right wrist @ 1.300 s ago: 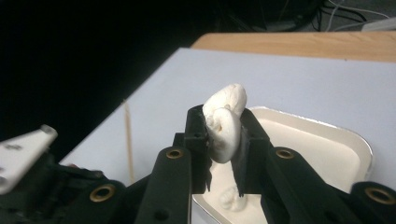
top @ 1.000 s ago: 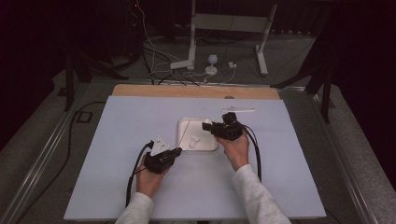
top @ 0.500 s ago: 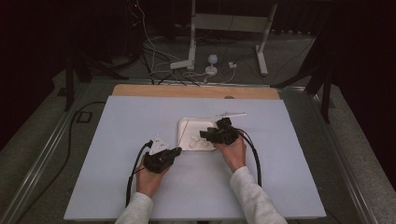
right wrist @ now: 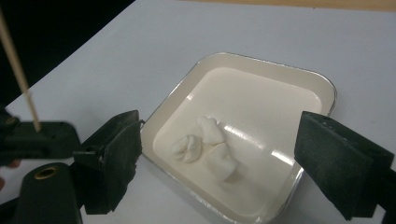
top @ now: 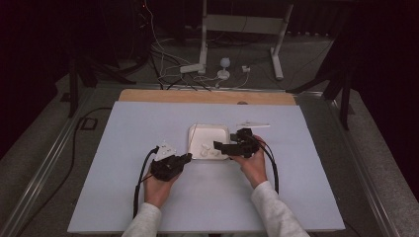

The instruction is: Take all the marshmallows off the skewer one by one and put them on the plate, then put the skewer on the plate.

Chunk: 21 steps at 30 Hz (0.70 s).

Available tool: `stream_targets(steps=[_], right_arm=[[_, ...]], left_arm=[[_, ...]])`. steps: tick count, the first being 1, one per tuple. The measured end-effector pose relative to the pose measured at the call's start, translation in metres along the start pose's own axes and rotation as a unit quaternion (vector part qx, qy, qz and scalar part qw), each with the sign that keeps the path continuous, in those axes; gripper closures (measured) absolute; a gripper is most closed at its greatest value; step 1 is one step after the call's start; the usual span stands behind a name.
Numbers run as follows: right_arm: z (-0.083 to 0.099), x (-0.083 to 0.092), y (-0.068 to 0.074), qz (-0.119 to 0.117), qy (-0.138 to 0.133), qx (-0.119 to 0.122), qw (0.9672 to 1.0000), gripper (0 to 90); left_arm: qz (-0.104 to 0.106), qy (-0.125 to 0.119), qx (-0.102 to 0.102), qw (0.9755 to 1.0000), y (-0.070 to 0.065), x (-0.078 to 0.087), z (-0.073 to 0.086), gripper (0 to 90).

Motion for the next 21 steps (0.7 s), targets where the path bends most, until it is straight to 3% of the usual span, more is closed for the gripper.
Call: stream_targets(steps=[7,12,21], right_arm=[[0.004,0.024,0.004,-0.006,-0.017,0.025,0.9995,11.9],[0.009,0.037,0.000,0.000,-0.025,0.033,0.9992,11.6],[0.020,0.056,-0.018,0.009,-0.035,0.025,0.9990,11.6]], left_arm=[[-0.001,0.000,0.004,1.0000,0.000,-0.004,-0.010,89.7],[-0.001,-0.003,0.019,0.9998,0.004,-0.008,-0.017,89.7],[-0.002,-0.001,0.046,0.9989,0.010,-0.019,-0.022,89.7]])
Point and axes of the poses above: each handheld gripper's, and its own axes: x roughly backward along the jaws, z roughly out of its underside, y roughly to its left, the point moved 2 cm from there along -x, roughly forward along the jaws, and after that the axes turned 14 degrees about -x, right-handed, at the moved point
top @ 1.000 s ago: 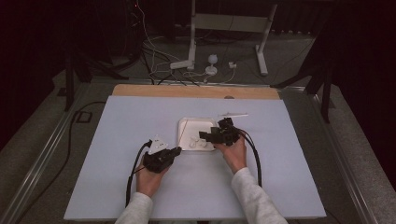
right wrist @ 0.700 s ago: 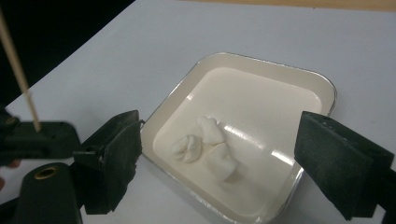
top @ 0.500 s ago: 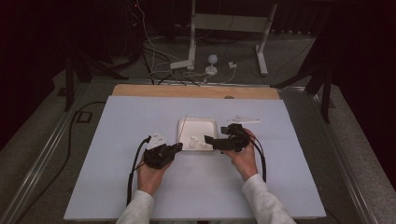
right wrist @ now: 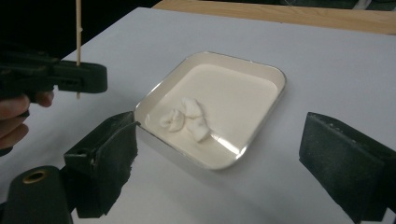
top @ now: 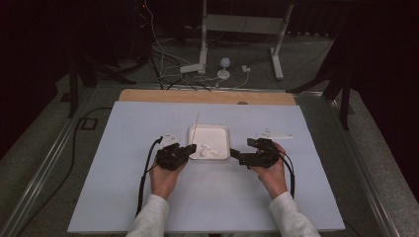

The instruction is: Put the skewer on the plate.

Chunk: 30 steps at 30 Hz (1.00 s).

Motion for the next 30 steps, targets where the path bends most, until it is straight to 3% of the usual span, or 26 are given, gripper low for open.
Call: stream_targets(steps=[10,19,30], right_arm=[[0.017,0.015,-0.010,0.009,-0.002,0.003,1.0000,11.7],[0.019,0.025,-0.011,0.007,-0.009,0.004,0.9999,11.7],[0.018,0.028,-0.010,0.002,-0.014,0.007,0.9999,12.7]], left_arm=[[-0.001,0.020,0.022,0.9996,0.004,-0.022,0.003,89.6],[-0.012,0.041,0.039,0.9983,0.005,-0.042,0.010,89.4],[-0.030,0.060,0.082,0.9944,0.008,-0.058,0.018,89.1]])
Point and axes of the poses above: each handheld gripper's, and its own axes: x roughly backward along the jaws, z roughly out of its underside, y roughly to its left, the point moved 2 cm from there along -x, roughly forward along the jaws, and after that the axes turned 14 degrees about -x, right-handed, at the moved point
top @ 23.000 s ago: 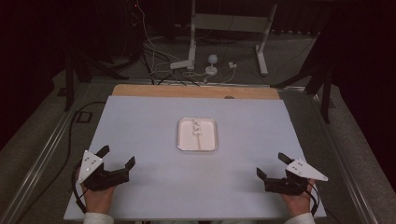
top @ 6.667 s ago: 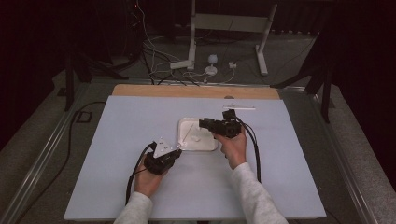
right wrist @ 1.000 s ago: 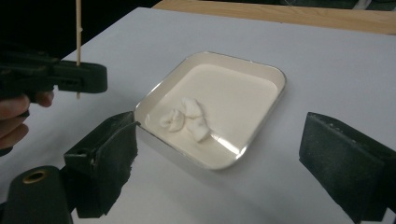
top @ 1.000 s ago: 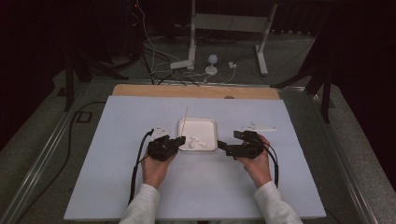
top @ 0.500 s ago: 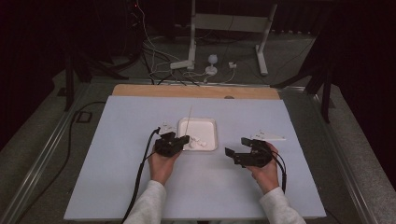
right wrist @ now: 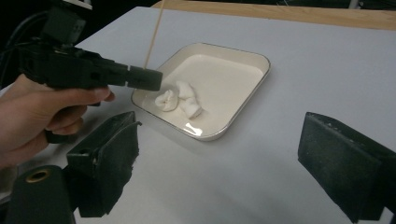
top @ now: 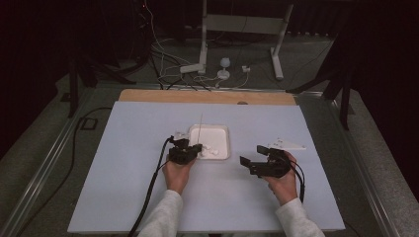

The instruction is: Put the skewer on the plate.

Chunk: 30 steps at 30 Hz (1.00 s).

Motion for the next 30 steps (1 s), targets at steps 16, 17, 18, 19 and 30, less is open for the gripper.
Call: stream_targets(steps=[16,17,18,19,30], right_arm=[[-0.001,0.003,0.002,-0.002,-0.005,-0.001,1.0000,13.0],[-0.001,0.003,0.002,-0.002,-0.005,0.000,1.0000,13.0],[-0.001,0.003,0.001,-0.002,-0.005,0.000,1.0000,13.0],[-0.001,0.003,0.001,-0.002,-0.006,0.000,1.0000,13.0],[0.002,0.005,0.001,-0.005,-0.007,0.004,0.9999,12.5]], left_arm=[[0.027,-0.025,0.021,0.9991,-0.007,-0.001,-0.001,60.4],[0.029,-0.030,0.023,0.9989,-0.007,0.000,-0.002,58.7],[0.029,-0.034,0.023,0.9988,-0.006,0.002,-0.003,57.2],[0.029,-0.037,0.022,0.9987,-0.006,0.005,-0.004,55.2],[0.024,-0.079,0.002,0.9966,0.003,0.043,-0.015,28.8]])
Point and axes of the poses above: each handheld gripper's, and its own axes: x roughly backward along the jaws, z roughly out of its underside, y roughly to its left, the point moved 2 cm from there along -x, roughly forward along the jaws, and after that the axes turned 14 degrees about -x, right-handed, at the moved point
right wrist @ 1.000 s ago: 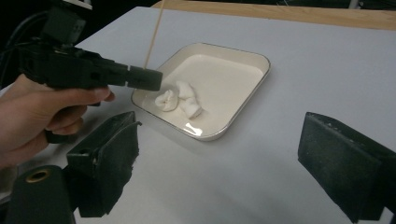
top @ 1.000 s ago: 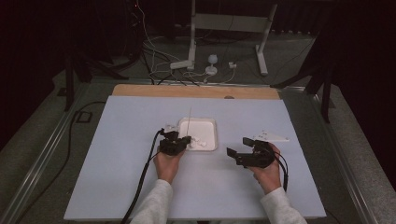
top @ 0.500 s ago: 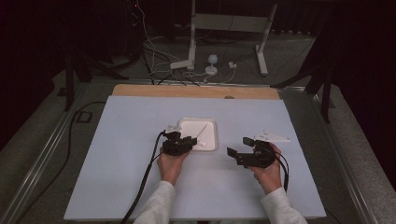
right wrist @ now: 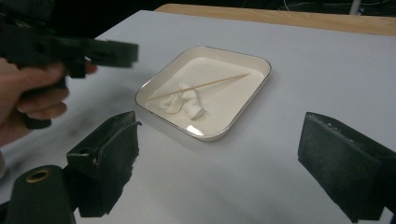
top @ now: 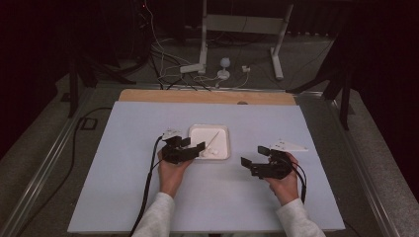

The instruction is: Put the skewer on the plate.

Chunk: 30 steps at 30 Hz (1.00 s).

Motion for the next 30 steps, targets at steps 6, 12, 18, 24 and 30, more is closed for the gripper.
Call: stream_targets(steps=[6,12,18,24,30], right_arm=[[0.000,0.006,-0.001,-0.001,-0.006,0.002,1.0000,11.9],[0.002,0.015,-0.004,0.002,-0.012,0.009,0.9999,11.0],[0.005,0.024,-0.009,-0.004,-0.016,0.013,0.9998,9.6],[0.010,0.032,-0.016,-0.003,-0.016,0.013,0.9998,5.6],[0.017,0.041,-0.026,0.008,-0.020,0.023,0.9995,1.6]], left_arm=[[-0.003,-0.038,-0.023,0.9990,0.005,0.032,-0.009,18.8],[-0.021,-0.053,-0.042,0.9975,0.013,0.059,-0.010,11.6],[-0.021,-0.060,-0.052,0.9966,0.019,0.080,-0.004,7.0],[-0.051,-0.059,-0.085,0.9933,0.024,0.100,0.005,0.8],[-0.080,-0.065,-0.112,0.9883,0.028,0.120,0.019,0.6]])
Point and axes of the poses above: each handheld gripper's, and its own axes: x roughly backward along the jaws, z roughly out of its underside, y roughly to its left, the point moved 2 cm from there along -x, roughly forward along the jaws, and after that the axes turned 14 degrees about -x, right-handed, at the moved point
